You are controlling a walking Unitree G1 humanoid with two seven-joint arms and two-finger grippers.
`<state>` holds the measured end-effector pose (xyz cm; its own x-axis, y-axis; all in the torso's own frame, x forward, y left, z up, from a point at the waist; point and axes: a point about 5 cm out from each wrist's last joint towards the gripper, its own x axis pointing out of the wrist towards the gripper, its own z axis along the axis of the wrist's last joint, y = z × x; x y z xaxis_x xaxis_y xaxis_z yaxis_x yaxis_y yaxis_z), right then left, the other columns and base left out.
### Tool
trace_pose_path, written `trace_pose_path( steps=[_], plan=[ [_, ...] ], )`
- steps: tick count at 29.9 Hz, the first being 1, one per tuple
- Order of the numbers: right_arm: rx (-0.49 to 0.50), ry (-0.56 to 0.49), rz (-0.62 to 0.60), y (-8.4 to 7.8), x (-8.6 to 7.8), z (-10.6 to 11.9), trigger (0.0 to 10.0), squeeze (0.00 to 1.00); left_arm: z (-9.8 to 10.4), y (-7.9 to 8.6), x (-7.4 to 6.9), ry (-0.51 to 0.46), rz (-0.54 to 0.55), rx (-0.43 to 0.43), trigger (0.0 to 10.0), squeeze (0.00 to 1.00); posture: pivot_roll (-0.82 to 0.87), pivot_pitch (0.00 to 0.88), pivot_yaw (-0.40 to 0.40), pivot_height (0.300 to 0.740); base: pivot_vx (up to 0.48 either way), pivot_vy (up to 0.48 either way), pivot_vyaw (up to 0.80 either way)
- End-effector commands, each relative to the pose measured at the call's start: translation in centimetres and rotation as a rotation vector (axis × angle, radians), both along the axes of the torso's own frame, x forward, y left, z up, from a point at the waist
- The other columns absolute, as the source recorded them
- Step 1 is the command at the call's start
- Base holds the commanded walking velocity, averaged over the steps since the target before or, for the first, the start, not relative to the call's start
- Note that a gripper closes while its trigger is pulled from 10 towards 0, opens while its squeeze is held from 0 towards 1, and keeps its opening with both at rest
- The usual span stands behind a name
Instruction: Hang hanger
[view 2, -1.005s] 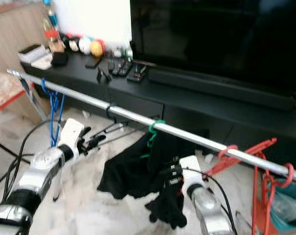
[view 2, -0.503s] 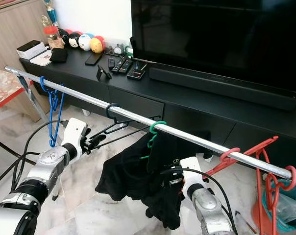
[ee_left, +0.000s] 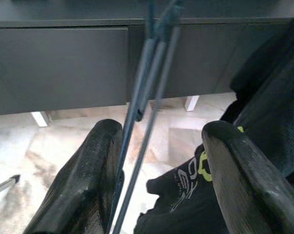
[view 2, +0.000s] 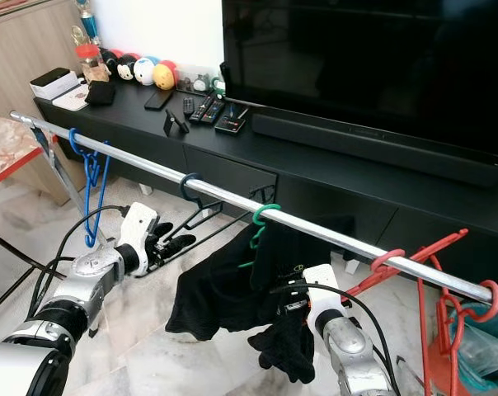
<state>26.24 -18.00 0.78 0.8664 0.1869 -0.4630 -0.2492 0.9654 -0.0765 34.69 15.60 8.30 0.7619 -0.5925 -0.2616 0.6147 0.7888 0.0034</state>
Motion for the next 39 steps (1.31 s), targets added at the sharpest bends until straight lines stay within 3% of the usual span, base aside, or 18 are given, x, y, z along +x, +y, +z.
trace_pose_path(
  steps=[1, 11, 16, 21, 26, 29, 34, 39],
  plan=[
    [0.006, -0.034, -0.002, 0.0, 0.4, 0.8, 10.0, 0.00, 0.1, -0.2, 0.0, 0.004, -0.022, -0.001, 10.0, 0.00, -0.01, 0.000, 0.015, 0.740, 0.000, 0.000, 0.00],
    [0.007, -0.033, 0.002, 0.0, 0.4, 0.7, 10.0, 0.00, 1.0, 0.0, 0.8, -0.076, 0.096, 0.020, 10.0, 0.00, -0.01, 0.000, 0.012, 0.740, 0.000, 0.000, 0.00],
    [0.007, -0.035, 0.004, 0.1, 0.4, 0.8, 10.0, 0.00, 0.7, 0.4, 1.3, -0.102, 0.297, 0.057, 10.0, 0.00, -0.01, 0.000, 0.010, 0.740, 0.000, 0.000, 0.00],
    [0.007, -0.036, 0.003, 0.1, 0.4, 0.8, 10.0, 0.00, 0.4, 0.0, 1.7, -0.082, 0.377, 0.140, 10.0, 0.00, -0.02, 0.000, 0.013, 0.740, 0.000, 0.000, 0.00],
    [0.008, -0.039, 0.001, 0.1, 0.4, 0.8, 10.0, 0.00, 0.6, -0.9, 1.9, -0.080, 0.384, 0.137, 10.0, 0.00, -0.02, 0.000, 0.015, 0.740, 0.000, 0.000, 0.00],
    [0.009, -0.040, -0.001, 0.2, 0.3, 0.8, 10.0, 0.00, 1.0, -2.4, 2.1, -0.097, 0.346, 0.100, 10.0, 0.00, -0.03, 0.000, 0.021, 0.740, 0.000, 0.000, 0.00],
    [0.011, -0.039, -0.008, 0.1, 0.2, 0.7, 10.0, 0.00, 1.4, -3.5, 2.3, -0.090, 0.292, 0.067, 10.0, 0.00, -0.04, 0.000, 0.028, 0.740, 0.000, 0.000, 0.00],
    [0.013, -0.039, -0.010, 0.2, 0.1, 0.7, 10.0, 0.00, 1.2, -3.9, 2.2, -0.073, 0.250, 0.076, 10.0, 0.00, -0.04, 0.000, 0.031, 0.740, 0.000, 0.000, 0.00]
  ],
)
